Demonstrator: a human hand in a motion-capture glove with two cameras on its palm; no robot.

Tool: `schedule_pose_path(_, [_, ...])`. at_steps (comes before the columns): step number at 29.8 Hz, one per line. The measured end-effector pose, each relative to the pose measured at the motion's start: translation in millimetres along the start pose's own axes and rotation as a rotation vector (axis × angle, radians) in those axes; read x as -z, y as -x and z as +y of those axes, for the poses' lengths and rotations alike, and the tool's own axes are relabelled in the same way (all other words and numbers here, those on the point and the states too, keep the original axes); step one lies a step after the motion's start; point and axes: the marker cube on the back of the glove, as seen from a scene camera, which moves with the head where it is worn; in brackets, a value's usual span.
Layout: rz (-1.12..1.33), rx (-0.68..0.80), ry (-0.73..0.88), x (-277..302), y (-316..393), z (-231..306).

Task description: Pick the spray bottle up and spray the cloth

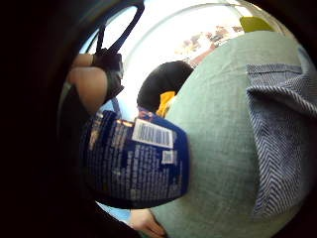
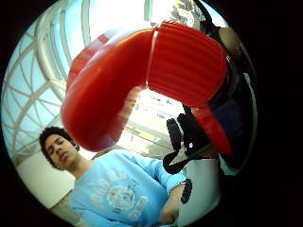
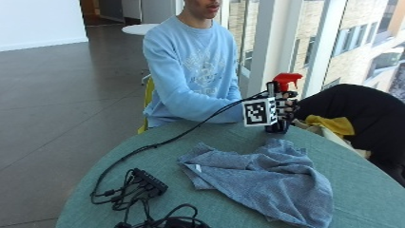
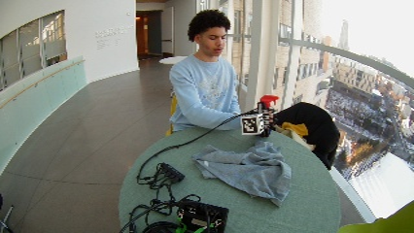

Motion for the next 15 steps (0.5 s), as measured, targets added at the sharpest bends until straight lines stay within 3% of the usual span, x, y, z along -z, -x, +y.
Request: schedule_pose_path(15, [0.551,-0.041,-0.018,106.4,39.4,90.2])
